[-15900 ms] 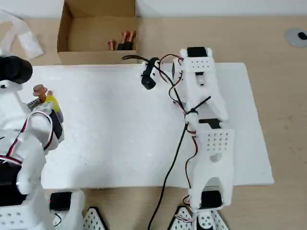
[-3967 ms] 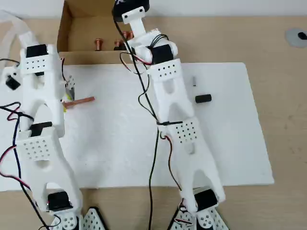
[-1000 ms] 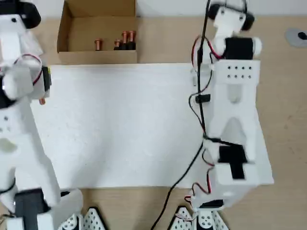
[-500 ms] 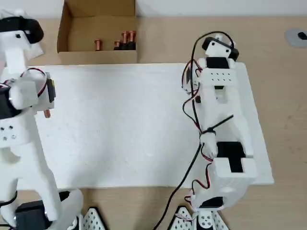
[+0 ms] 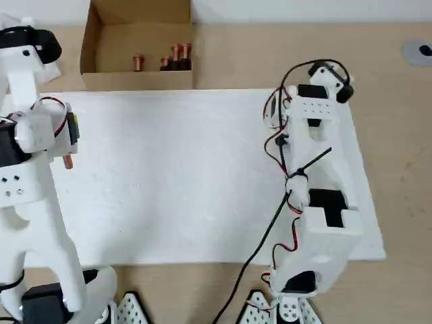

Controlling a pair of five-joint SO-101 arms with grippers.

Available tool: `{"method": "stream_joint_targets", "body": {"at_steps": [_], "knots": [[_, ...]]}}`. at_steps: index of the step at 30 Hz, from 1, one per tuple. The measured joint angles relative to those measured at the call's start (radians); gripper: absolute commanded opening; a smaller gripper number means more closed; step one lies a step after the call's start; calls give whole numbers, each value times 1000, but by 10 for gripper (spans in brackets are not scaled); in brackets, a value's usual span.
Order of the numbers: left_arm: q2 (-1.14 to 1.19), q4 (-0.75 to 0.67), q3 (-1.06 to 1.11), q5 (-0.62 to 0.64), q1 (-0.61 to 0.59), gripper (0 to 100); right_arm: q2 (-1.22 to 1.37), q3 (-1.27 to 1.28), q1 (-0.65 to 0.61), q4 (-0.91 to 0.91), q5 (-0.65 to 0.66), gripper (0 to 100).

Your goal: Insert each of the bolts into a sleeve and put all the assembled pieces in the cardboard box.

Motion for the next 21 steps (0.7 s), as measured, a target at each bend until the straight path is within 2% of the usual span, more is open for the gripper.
{"method": "stream_joint_targets", "body": {"at_steps": [21], "knots": [[0, 0, 0, 0, 0, 10, 101, 9, -2, -109, -5, 242]]}}
